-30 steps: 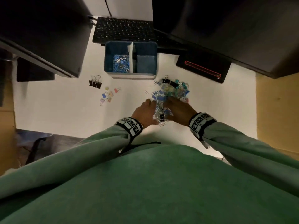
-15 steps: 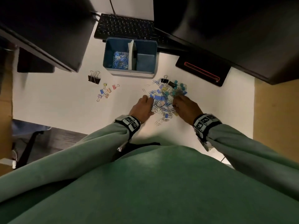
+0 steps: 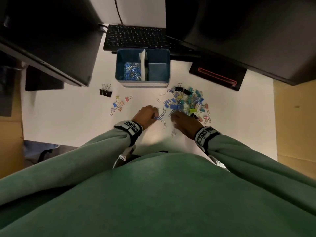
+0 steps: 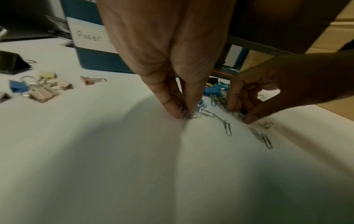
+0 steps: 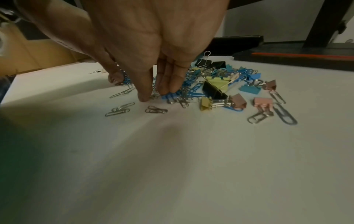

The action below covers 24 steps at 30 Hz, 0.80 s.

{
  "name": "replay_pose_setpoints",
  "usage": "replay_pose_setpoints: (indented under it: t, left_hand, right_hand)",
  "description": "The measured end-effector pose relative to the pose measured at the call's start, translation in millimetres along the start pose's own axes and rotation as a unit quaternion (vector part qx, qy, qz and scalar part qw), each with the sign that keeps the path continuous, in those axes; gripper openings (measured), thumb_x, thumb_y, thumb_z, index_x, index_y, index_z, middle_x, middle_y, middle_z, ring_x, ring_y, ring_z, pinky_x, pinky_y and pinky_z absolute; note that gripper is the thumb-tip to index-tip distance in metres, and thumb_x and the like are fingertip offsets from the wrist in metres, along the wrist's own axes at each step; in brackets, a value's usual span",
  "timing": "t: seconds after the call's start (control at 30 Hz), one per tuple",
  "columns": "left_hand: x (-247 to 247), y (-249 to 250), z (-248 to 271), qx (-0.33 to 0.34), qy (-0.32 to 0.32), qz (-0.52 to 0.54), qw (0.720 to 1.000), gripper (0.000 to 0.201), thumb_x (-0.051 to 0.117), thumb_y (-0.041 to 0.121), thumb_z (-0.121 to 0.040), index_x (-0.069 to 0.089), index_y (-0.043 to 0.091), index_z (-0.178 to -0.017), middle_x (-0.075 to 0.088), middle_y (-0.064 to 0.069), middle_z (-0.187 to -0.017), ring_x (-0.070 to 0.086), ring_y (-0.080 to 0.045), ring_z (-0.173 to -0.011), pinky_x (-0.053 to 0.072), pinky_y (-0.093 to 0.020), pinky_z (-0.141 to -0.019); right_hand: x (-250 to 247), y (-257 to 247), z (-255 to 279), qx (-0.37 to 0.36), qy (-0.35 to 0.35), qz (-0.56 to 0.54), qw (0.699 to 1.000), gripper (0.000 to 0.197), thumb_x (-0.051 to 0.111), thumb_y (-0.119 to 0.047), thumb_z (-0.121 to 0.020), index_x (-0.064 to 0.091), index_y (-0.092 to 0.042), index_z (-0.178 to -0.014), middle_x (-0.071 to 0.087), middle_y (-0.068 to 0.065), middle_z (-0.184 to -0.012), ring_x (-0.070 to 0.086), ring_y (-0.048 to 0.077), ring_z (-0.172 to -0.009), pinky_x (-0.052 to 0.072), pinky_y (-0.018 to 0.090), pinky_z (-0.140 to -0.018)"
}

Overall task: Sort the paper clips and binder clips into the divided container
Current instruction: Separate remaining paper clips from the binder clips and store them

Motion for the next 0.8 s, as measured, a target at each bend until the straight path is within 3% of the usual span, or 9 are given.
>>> replay_pose_setpoints:
  t: [0.17,0.27,0.37,0.47,0.63,0.8]
  left_hand:
    - [-34.6,-6.6,13.8,-0.001,0.038,0.073,0.997,0.007,0.07,0.012,-0.083,0.068,0.01,-0.089,0.062,-0.003,-0.087,0.056,-0.017,-0.076,0.04,-0.019,-0.066]
    - [-69.5,-8.3,18.7,-0.003,0.079,0.13,0.988,0.007,0.071,0.013,-0.082,0.067,0.016,-0.087,0.064,0.0,-0.085,0.059,-0.018,-0.077,0.049,-0.028,-0.072]
    - [-112.5,-6.6,18.3,-0.02,0.12,0.18,0.976,0.007,0.07,0.016,-0.084,0.065,0.019,-0.089,0.065,0.002,-0.087,0.061,-0.015,-0.079,0.053,-0.027,-0.071]
    - [-154.1,-8.6,9.9,-0.026,0.174,0.205,0.963,0.008,0.07,0.019,-0.084,0.066,0.021,-0.091,0.067,0.001,-0.089,0.062,-0.011,-0.079,0.054,-0.021,-0.07]
    - [-186.1,-26.1,-19.1,-0.061,0.223,0.138,0.963,0.006,0.069,0.017,-0.085,0.064,0.019,-0.086,0.068,-0.002,-0.085,0.063,-0.015,-0.075,0.05,-0.022,-0.068]
    - [-171.5,-42.2,-41.8,-0.09,0.17,-0.003,0.981,0.003,0.067,0.011,-0.084,0.066,0.01,-0.087,0.069,-0.01,-0.091,0.064,-0.026,-0.085,0.049,-0.031,-0.08]
  right_hand:
    - [-10.4,-9.2,-21.2,0.014,0.02,0.022,0.999,0.041,0.055,-0.01,-0.093,0.042,-0.009,-0.132,0.04,0.018,-0.139,0.052,0.034,-0.117,0.052,0.043,-0.087]
    - [-14.9,-17.6,-33.0,-0.013,0.049,0.024,0.998,0.049,0.062,-0.01,-0.088,0.044,-0.009,-0.134,0.045,0.017,-0.13,0.053,0.033,-0.111,0.052,0.042,-0.086]
    - [-18.8,-26.1,-47.8,-0.042,0.083,0.041,0.995,0.047,0.07,-0.011,-0.081,0.053,-0.004,-0.125,0.055,0.019,-0.118,0.057,0.034,-0.102,0.054,0.043,-0.082]
    - [-22.0,-28.3,-62.1,-0.011,0.094,0.032,0.995,0.051,0.067,-0.014,-0.083,0.051,0.001,-0.129,0.052,0.026,-0.129,0.053,0.042,-0.114,0.047,0.049,-0.096]
    - [-2.7,-29.3,-60.5,-0.045,0.045,0.095,0.993,0.051,0.051,-0.014,-0.096,0.034,0.002,-0.142,0.03,0.024,-0.15,0.031,0.036,-0.139,0.026,0.043,-0.114]
    - [3.6,-19.3,-44.2,-0.014,0.07,0.058,0.996,0.052,0.044,-0.015,-0.1,0.026,-0.007,-0.148,0.021,0.015,-0.157,0.021,0.03,-0.144,0.014,0.038,-0.118]
Point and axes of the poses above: each hand's wrist, its own z-axis away from the middle knuckle, its own x-axis out of the palm, y = z × x, the point moved 1 cm from there along -z, towards the middle knuckle
